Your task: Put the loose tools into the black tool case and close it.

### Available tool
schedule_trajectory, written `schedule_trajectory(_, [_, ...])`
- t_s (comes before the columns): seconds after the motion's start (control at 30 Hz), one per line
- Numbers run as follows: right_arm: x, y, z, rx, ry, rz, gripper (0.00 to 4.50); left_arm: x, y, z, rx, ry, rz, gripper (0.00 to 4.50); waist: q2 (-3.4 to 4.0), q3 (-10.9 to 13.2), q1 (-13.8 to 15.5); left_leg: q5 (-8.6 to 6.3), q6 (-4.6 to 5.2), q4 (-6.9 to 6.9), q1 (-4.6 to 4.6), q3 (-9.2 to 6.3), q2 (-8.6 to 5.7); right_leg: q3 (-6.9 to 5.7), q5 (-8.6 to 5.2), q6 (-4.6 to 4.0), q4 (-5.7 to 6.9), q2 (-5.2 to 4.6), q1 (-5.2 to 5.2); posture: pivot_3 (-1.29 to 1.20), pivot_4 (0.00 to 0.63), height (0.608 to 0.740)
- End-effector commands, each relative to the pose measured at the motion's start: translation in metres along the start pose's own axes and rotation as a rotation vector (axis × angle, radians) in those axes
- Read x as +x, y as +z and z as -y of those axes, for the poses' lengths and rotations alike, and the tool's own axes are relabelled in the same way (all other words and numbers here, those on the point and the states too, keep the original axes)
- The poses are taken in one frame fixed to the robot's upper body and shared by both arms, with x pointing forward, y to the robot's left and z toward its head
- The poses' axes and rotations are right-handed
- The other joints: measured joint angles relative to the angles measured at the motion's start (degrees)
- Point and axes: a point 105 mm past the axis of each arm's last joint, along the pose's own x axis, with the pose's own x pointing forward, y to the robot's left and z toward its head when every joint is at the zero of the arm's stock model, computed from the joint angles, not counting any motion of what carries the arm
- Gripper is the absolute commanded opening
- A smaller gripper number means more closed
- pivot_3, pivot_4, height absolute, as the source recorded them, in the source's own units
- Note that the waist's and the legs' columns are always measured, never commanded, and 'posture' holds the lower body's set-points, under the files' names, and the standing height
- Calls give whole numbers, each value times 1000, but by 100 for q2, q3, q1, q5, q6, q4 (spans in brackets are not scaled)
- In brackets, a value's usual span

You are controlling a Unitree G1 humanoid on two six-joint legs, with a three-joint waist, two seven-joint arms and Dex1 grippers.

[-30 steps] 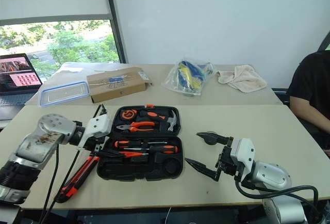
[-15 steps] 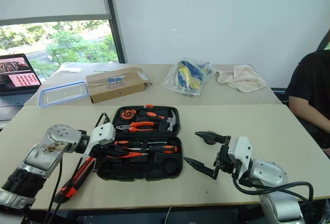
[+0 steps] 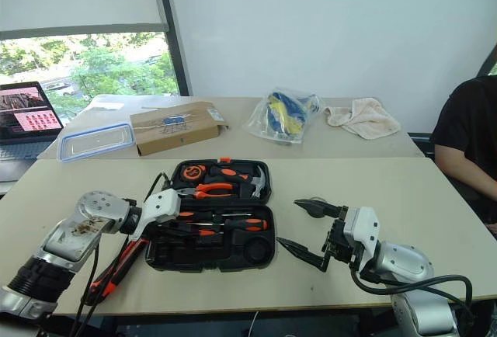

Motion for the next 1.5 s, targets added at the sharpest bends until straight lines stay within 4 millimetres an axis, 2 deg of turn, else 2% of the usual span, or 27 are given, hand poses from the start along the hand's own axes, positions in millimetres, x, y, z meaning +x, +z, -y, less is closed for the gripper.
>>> schedule_trajectory(0.03, [-2,16,2,-44,-7,55,4500,-35,17,-17,6,171,185,292,-1,1,-2,0,0,0,-2,0,2,0,0,0,1,0,-4,0,150,740])
schedule_trajectory(0.1, [-3,17,0,-38,3,65,4500,-70,5,-14,-26,272,231,737,-1,0,-50,0,-1,-1,-3,-1,4,-1,0,0,0,-1,-6,0,150,740])
schedule_trajectory(0.13, [-4,16,-2,-33,10,65,4500,-83,0,-12,-24,317,236,1171,-1,0,-68,0,-1,-7,0,0,8,5,0,-1,-1,0,-9,0,150,740])
schedule_trajectory(0.17, [-6,14,-5,-26,29,57,4500,-106,-15,-7,-47,402,222,1471,-1,0,-78,-1,-1,-10,1,-1,9,7,-1,-3,-2,0,-10,0,150,740])
schedule_trajectory(0.2, [-7,12,-8,-21,42,51,4500,-122,-24,-2,-61,457,207,1850,-1,0,-114,-1,-1,-13,-4,-5,9,2,-2,-3,-4,-1,-14,0,150,740])
schedule_trajectory(0.27, [-8,10,-12,-25,65,44,4500,-148,-42,16,-112,530,184,2569,0,1,-119,-3,0,-19,-6,-2,11,1,-3,-1,-7,-3,-21,0,150,740])
schedule_trajectory(0.33, [-9,9,-13,-28,74,43,4500,-163,-54,29,-156,577,158,3345,-1,1,-102,-10,5,-17,-11,1,12,-5,-4,1,-13,-11,-23,0,150,740])
schedule_trajectory(0.43, [-9,6,-18,-34,120,40,4500,-196,-89,63,-289,716,72,4445,-1,1,-61,-18,15,-10,-7,3,9,-14,-6,6,-15,-25,-13,0,150,740])
schedule_trajectory(0.5, [-8,5,-20,-40,137,40,4500,-207,-101,78,-342,773,44,4445,-2,1,-34,-24,21,-10,1,5,8,-15,-9,11,-19,-30,-4,0,150,740])
schedule_trajectory(0.6, [-6,3,-20,-42,156,41,4500,-212,-109,90,-371,817,23,4445,-4,1,46,-28,28,-9,1,3,5,-20,-10,11,-19,-32,-2,0,150,740])
schedule_trajectory(0.67, [-4,3,-19,-41,164,48,4500,-204,-106,89,-366,805,37,4445,-5,-1,78,-38,46,-9,0,0,1,-21,-11,10,-17,-35,0,0,150,740])
schedule_trajectory(0.8, [0,5,-19,-47,182,60,4500,-171,-81,76,-363,715,115,4445,-13,-6,92,-39,48,-6,1,-3,2,-22,-9,8,-12,-34,5,0,150,740])
schedule_trajectory(0.93, [2,6,-18,-52,193,66,4500,-142,-67,69,-409,654,149,4445,-14,-6,41,-35,41,-4,6,-2,2,-16,-8,7,-4,-33,7,0,150,740])
schedule_trajectory(1.07, [5,7,-21,-48,204,73,4500,-111,-78,73,-467,602,51,4445,-12,-7,-27,-18,10,-9,10,2,2,-5,-8,6,-3,-20,5,0,150,740])
schedule_trajectory(1.2, [5,7,-21,-50,193,75,4500,-103,-95,74,-496,620,-50,4445,-12,-7,-30,-24,2,-13,10,0,7,-3,-9,4,-9,-5,0,0,150,740])
schedule_trajectory(1.33, [4,7,-19,-53,177,71,4500,-106,-106,73,-516,654,-83,3404,-4,-8,6,-25,1,-12,10,2,6,-1,-10,3,-10,-8,0,0,150,740])
schedule_trajectory(1.37, [4,7,-19,-53,174,70,4500,-107,-108,74,-521,652,-86,2905,-3,-8,8,-26,2,-12,13,3,7,0,-10,3,-9,-8,2,0,150,740])
schedule_trajectory(1.47, [3,6,-18,-54,170,69,4500,-112,-108,71,-520,661,-51,1834,11,-13,-4,-26,3,-13,19,6,7,7,-10,4,-7,-7,2,0,150,740])
schedule_trajectory(1.5, [4,6,-18,-55,169,69,4500,-118,-106,68,-513,675,-22,1768,15,-14,-6,-27,3,-14,20,9,7,11,-10,4,-6,-6,2,0,150,740])
